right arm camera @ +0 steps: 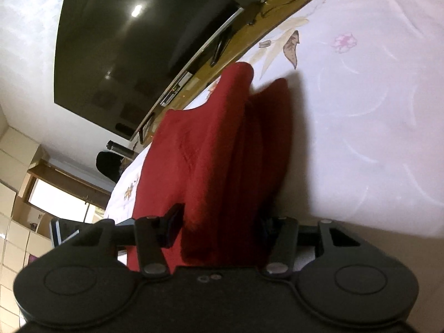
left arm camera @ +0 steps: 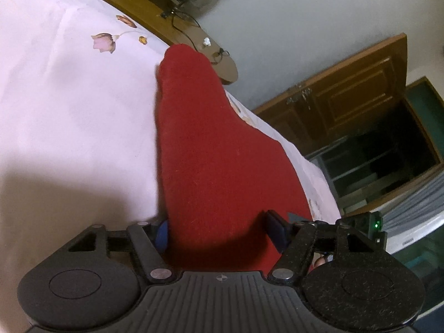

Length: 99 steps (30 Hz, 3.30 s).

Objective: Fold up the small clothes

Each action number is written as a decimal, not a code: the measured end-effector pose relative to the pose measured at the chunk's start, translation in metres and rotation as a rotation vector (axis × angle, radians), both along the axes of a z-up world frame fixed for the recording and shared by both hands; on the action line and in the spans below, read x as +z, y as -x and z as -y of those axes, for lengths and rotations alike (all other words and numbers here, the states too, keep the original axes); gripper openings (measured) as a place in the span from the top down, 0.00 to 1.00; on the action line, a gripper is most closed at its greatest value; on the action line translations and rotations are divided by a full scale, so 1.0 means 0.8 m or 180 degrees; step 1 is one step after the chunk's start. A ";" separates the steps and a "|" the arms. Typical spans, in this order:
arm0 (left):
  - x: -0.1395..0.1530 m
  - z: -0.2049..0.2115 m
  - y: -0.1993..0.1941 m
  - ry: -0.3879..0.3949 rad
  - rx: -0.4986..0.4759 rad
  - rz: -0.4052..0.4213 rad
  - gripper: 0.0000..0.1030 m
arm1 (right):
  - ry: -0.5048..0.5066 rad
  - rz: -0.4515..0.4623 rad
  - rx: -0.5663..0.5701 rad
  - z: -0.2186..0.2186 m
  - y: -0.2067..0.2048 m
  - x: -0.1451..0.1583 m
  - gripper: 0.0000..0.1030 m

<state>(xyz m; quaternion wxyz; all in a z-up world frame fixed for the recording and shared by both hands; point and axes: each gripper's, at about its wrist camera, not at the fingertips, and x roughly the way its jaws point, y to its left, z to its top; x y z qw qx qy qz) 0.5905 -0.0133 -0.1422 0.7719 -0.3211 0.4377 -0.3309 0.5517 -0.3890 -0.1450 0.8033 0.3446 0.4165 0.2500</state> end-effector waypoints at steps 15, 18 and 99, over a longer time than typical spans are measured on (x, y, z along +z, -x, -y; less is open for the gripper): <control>0.020 0.026 -0.005 -0.0398 0.0025 0.0311 0.54 | 0.0330 0.0266 -0.0076 -0.017 0.006 0.014 0.63; 0.029 0.021 0.003 -0.0306 0.0052 0.0419 0.56 | 0.0436 0.0389 -0.0119 -0.022 0.019 0.024 0.66; 0.019 -0.426 0.104 -0.0518 0.0965 0.0468 0.45 | 0.0062 0.0072 0.0321 -0.394 -0.028 0.008 0.71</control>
